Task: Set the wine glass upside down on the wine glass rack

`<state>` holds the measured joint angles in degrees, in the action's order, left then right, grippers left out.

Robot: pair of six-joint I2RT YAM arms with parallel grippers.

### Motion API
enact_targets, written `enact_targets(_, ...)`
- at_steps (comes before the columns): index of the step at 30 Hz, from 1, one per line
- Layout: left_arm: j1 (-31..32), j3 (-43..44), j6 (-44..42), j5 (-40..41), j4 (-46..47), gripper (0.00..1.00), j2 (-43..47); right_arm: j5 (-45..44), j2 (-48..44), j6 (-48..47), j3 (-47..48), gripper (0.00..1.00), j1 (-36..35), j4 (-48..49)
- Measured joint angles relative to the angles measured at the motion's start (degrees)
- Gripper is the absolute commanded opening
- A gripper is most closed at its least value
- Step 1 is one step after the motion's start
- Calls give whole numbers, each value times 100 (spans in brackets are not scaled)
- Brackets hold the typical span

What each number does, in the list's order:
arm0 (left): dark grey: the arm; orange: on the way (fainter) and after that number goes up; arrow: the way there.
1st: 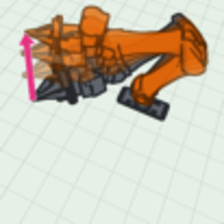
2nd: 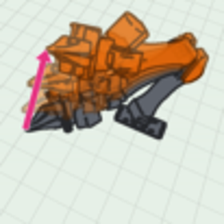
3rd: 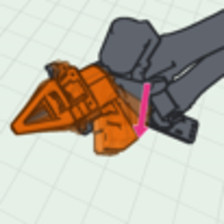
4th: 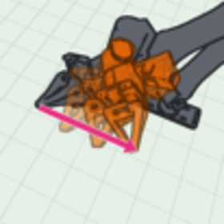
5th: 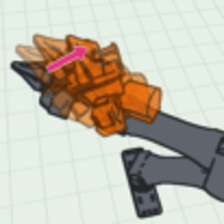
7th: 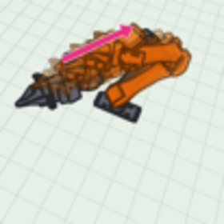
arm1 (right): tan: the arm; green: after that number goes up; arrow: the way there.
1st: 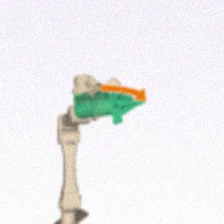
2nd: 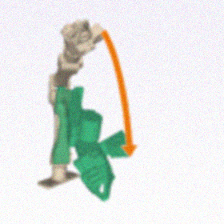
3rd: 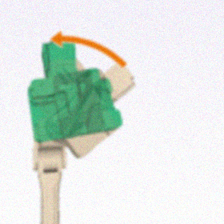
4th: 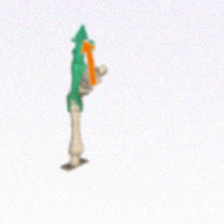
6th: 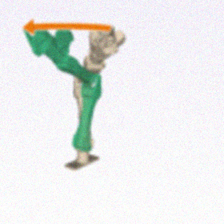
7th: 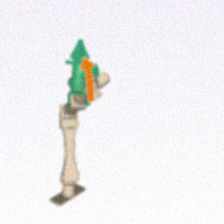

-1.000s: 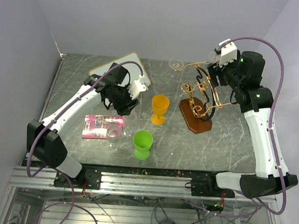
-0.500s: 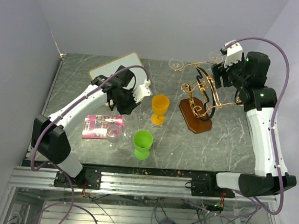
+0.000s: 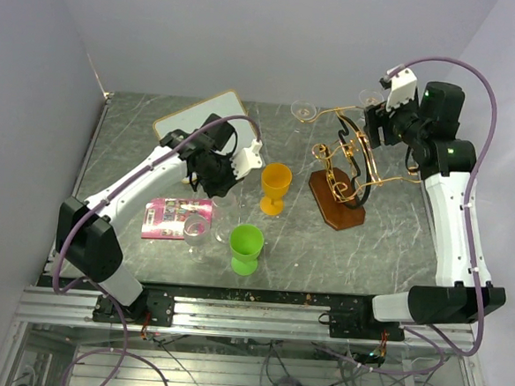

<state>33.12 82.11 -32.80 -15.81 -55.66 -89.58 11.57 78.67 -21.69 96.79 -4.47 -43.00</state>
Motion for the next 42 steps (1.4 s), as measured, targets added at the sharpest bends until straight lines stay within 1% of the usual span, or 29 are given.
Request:
enact_targets(4, 4, 177, 2, -2, -175, 7, 4, 251, 55, -24, 24, 70, 111, -131)
enact_targets(8, -9, 588, 24, -26, -334, 7, 74, 640, 55, -83, 52, 71, 212, -229)
enact_targets(13, -166, 1137, 229, -341, -402, 7, 319, 1027, 55, -125, 63, 70, 308, -254)
enact_targets(20, -931, 1506, 828, -870, -330, 7, 911, 1561, 48, -22, 72, 68, 409, -236)
enact_targets(23, -1187, 1508, 1091, -940, -205, 7, 1228, 2048, 83, 146, 208, 68, 407, -227)
enact_targets(25, -1231, 1508, 1235, -935, -103, 7, 1429, 2382, 142, 295, 367, 68, 372, -166)
enact_targets(28, -1231, 1508, 1405, -927, 70, 7, 1650, 2765, 297, 505, 605, 68, 210, 33)
enact_targets(32, -1231, 1515, 1574, -813, 319, 7, 1775, 2949, 538, 730, 680, 68, -391, 402)
enact_targets(36, -1231, 1779, 1714, -625, 562, 7, 1755, 3152, 761, 1134, 667, 68, -885, 765)
enact_targets(42, -1231, 2295, 1838, -433, 1045, 7, 1725, 3694, 911, 2514, 339, 70, -1069, 1644)
